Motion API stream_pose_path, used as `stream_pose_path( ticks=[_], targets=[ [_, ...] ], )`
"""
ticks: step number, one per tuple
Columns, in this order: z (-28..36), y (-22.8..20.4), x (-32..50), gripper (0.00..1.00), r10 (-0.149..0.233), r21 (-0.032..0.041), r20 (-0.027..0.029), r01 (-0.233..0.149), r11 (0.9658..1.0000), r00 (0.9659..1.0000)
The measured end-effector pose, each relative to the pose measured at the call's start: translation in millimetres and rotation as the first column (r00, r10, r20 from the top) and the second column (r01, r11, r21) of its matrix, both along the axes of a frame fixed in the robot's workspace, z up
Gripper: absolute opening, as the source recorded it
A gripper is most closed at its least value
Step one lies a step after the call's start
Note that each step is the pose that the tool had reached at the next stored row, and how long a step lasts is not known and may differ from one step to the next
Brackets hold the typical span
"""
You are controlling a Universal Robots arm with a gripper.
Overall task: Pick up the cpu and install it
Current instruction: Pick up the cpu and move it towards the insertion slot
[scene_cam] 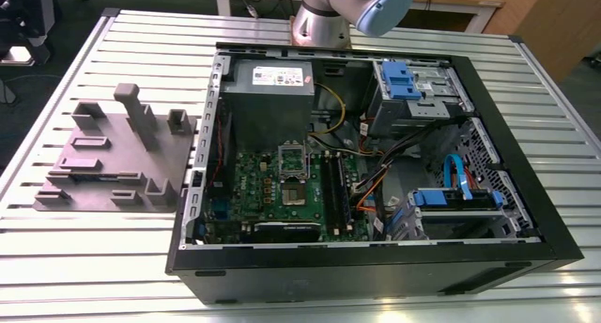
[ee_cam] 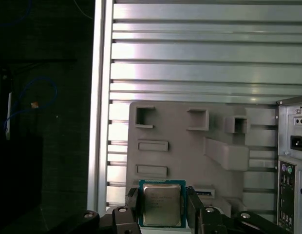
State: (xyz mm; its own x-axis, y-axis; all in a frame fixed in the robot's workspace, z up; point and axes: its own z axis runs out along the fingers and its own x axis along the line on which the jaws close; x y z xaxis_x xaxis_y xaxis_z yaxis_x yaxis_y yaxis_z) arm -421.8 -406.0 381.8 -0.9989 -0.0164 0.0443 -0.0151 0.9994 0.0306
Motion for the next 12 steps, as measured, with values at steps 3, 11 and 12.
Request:
stream_pose_path(
  ticks=[3, 11, 12],
  targets=[
    [0.1, 0.0, 0.7, 0.47, 0.0, -0.0001, -0.0002, 0.0, 1.0, 1.0],
    [0.0, 0.0, 2.7, 0.47, 0.0, 0.0, 0.0, 0.0, 1.0, 1.0],
    [0.0, 0.0, 2.9, 0.47, 0.0, 0.0, -0.0001, 0.0, 1.0, 1.0]
  ],
)
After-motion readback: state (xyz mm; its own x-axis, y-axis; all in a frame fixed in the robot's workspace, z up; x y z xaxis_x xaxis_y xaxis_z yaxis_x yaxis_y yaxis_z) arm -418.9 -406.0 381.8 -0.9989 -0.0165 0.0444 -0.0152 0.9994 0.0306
